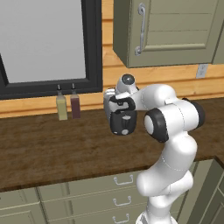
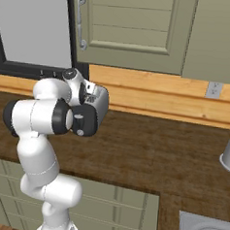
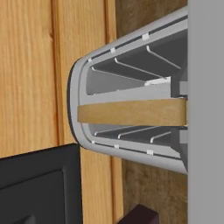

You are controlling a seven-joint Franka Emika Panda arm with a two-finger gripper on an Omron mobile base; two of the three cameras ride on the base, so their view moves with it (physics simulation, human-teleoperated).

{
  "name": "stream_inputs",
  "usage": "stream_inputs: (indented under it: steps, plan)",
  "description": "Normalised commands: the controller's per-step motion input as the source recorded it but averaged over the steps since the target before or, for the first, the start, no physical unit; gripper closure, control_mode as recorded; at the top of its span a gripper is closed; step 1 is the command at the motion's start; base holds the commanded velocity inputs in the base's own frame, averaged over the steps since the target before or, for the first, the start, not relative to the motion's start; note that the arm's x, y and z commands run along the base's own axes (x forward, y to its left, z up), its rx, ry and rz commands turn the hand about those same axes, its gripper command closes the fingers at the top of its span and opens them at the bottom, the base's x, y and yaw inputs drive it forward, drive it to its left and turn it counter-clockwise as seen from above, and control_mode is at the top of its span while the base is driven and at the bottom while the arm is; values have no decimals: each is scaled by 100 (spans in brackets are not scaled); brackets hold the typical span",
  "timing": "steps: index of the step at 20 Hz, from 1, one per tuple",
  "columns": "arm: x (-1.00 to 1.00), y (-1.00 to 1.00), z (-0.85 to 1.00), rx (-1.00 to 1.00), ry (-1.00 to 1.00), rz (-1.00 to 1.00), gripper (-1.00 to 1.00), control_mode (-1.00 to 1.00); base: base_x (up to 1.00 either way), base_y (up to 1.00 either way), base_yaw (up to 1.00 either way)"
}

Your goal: Start the toaster. Once the lever pops up, take the bread to the plate on the dining counter.

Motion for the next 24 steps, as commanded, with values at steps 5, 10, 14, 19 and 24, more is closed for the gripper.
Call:
stream_inputs:
  steps: [5, 10, 14, 19, 24]
  plan:
    - [-2, -7, 29, 0, -5, -3, 100, -100, 0, 0, 0]
    - [-21, 0, 69, 0, -7, -4, 100, -100, 0, 0, 0]
    - [-56, 0, 46, 0, -3, -5, 100, -100, 0, 0, 0]
    - [-81, 0, 46, 0, -1, -3, 100, -100, 0, 0, 0]
    - [-100, 0, 13, 0, 0, 0, 100, -100, 0, 0, 0]
